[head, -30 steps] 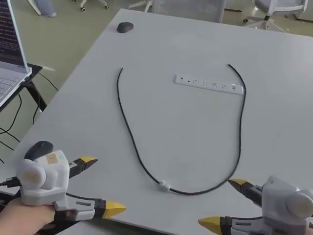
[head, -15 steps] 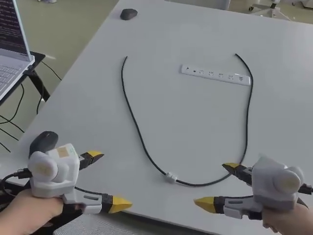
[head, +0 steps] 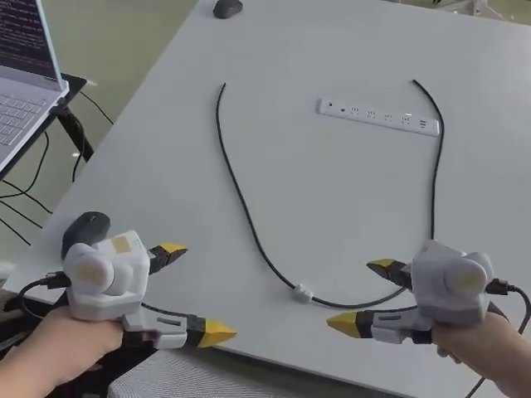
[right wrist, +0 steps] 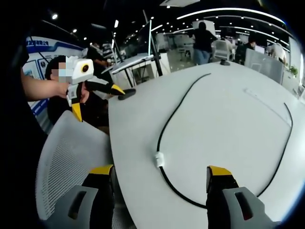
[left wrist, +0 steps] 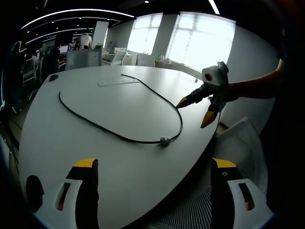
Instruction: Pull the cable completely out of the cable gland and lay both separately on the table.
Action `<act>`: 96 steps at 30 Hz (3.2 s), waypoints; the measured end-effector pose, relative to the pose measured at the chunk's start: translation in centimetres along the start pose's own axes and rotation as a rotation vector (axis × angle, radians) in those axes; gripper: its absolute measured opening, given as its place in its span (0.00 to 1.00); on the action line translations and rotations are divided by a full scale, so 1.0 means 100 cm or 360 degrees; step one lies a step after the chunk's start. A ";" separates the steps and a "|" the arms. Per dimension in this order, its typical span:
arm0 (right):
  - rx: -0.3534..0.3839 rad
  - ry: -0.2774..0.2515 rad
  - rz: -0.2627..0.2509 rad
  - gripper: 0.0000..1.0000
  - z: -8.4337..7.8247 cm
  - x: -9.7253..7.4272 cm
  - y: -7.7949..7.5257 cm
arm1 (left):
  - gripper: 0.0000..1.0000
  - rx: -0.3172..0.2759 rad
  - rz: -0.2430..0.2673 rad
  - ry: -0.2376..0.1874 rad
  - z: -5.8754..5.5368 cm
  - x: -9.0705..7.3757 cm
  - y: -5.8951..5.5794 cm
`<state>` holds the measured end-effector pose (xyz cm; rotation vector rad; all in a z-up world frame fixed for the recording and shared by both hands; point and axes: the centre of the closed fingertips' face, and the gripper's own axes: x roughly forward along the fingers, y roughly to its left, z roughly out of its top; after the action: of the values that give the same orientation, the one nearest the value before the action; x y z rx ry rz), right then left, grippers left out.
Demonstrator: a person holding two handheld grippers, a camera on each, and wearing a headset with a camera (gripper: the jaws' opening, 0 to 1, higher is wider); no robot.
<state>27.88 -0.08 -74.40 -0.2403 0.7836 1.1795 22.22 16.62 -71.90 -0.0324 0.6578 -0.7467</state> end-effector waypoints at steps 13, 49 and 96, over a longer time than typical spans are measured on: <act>-0.0064 0.0206 0.0042 0.64 -0.008 0.030 -0.002 | 0.98 0.0003 -0.0012 0.0032 -0.005 0.001 0.005; -0.0210 0.0520 0.0149 0.16 -0.035 0.081 0.004 | 0.97 0.0050 -0.0015 0.0217 -0.018 0.010 0.015; -0.0293 0.0445 0.0123 0.07 -0.003 0.028 0.016 | 0.96 0.0117 -0.0156 0.0101 0.023 0.032 -0.031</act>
<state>26.73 2.38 -76.10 -0.5403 0.9343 1.3094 23.38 11.85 -70.98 0.0267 0.6925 -0.8687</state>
